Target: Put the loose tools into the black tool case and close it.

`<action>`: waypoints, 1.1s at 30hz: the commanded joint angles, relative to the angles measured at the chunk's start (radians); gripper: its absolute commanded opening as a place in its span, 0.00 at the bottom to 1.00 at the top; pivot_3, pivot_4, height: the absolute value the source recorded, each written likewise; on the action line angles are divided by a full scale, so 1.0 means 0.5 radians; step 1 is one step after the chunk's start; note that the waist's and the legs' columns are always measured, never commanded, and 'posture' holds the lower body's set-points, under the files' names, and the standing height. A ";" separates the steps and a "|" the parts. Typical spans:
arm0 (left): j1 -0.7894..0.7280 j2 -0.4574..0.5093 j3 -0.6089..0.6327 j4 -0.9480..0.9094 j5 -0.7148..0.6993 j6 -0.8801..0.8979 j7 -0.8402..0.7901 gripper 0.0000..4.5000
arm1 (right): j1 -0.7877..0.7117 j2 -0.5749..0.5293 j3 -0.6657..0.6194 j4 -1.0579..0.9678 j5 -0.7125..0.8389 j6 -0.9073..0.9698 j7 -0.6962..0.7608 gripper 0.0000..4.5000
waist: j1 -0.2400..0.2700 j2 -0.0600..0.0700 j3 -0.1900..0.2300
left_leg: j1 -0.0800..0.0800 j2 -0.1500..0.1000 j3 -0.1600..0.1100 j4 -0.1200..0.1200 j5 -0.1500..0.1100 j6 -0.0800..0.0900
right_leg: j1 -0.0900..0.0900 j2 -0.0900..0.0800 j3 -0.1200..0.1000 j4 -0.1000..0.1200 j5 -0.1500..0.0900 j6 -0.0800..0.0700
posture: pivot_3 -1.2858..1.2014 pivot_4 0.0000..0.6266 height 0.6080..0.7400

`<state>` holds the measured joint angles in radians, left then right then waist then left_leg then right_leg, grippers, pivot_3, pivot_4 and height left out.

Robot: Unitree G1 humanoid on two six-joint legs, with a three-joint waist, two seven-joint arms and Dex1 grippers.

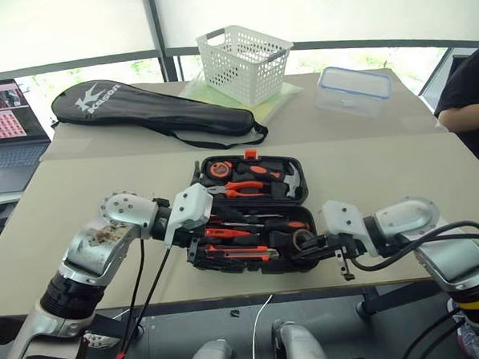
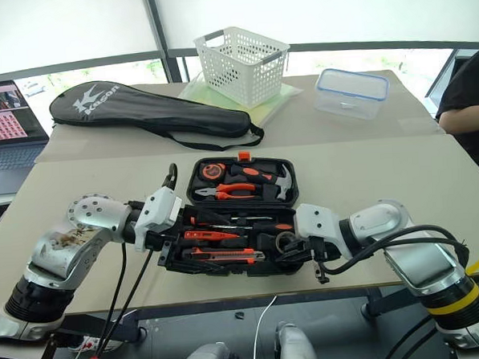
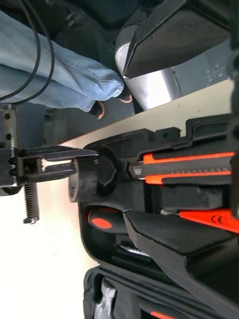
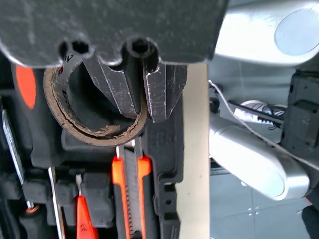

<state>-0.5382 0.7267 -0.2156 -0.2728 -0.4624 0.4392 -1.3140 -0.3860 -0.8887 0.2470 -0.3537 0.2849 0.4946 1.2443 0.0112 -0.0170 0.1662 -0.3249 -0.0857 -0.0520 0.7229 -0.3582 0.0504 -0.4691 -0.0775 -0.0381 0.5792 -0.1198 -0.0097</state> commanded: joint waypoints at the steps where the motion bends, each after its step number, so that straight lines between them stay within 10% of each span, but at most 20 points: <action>1: -0.038 -0.014 0.003 -0.025 0.022 -0.026 0.012 1.00 | -0.011 -0.052 0.032 -0.056 -0.026 0.047 0.029 0.28 | 0.000 0.000 0.000 | 0.000 0.000 0.000 0.000 0.000 0.000 | 0.000 0.000 0.000 0.000 0.000 0.000 | 0.52 0.24 1.00; 10: -0.027 -0.006 0.031 0.012 0.056 -0.056 0.004 1.00 | 0.012 -0.154 -0.030 -0.173 0.081 0.120 0.084 0.96 | -0.003 0.000 0.000 | 0.000 0.001 0.000 0.000 0.000 0.000 | 0.000 0.000 0.001 0.000 0.000 0.000 | 0.52 0.24 1.00; 17: 0.129 0.057 0.270 0.086 0.105 0.071 0.329 1.00 | -0.135 -0.045 -0.546 0.031 0.432 0.497 -0.189 0.96 | -0.007 0.000 0.000 | 0.000 0.001 0.001 0.000 0.000 0.000 | 0.000 0.000 0.001 0.000 0.000 0.000 | 0.52 0.24 1.00; 29: 0.496 0.149 0.586 0.546 0.276 -0.193 0.535 0.18 | -0.021 0.084 -0.444 0.782 0.012 -0.064 -0.370 0.03 | 0.003 0.000 0.000 | 0.002 -0.003 0.005 -0.009 0.000 0.000 | -0.004 0.001 -0.001 0.000 0.000 0.000 | 0.52 0.24 1.00; 33: 0.415 0.057 0.430 0.590 0.375 -0.219 0.562 0.02 | -0.092 0.147 -0.306 0.888 -0.094 -0.291 -0.261 0.00 | 0.001 0.000 0.000 | 0.003 -0.005 0.005 -0.008 0.000 0.000 | -0.002 0.000 0.000 0.001 0.001 0.001 | 0.52 0.24 1.00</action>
<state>-0.3086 0.7624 0.0232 0.0320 -0.2968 0.3472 -1.0376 -0.4038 -0.8081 0.0851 0.0981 0.2559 0.4206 1.0821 0.0119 -0.0167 0.1661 -0.3233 -0.0882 -0.0494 0.7191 -0.3580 0.0505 -0.4701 -0.0776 -0.0378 0.5798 -0.1190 -0.0095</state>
